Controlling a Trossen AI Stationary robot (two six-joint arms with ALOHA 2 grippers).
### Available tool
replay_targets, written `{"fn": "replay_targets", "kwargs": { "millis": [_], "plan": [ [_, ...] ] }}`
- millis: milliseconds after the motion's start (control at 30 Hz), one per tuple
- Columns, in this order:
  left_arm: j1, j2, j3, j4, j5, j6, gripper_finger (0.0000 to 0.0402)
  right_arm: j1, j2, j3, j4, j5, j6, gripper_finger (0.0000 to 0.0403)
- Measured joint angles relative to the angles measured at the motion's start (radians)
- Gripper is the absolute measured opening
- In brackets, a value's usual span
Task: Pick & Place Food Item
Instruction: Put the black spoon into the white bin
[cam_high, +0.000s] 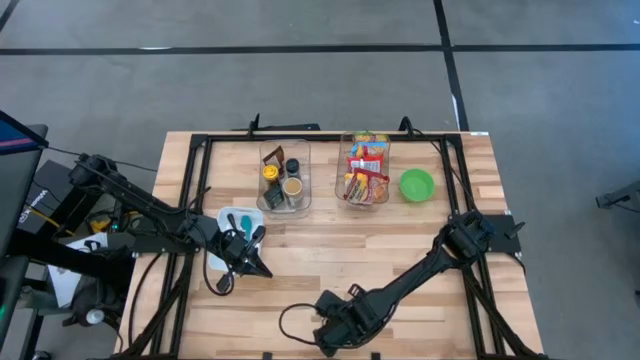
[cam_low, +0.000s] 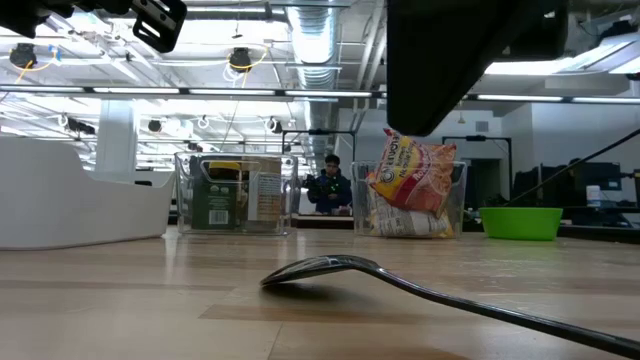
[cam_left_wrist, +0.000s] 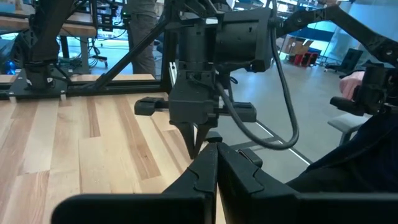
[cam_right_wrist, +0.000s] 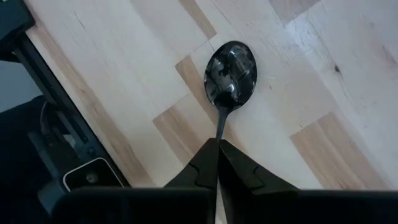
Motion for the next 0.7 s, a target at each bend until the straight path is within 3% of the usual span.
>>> {"fn": "replay_targets", "kwargs": {
  "millis": [400, 700],
  "plan": [
    [0.000, 0.000, 0.000, 0.000, 0.000, 0.000, 0.0002, 0.003, 0.011, 0.000, 0.004, 0.026, -0.006, 0.0108],
    [0.000, 0.000, 0.000, -0.001, 0.000, 0.000, 0.0002, 0.027, 0.055, -0.004, 0.003, 0.068, -0.001, 0.0118]
  ]
}}
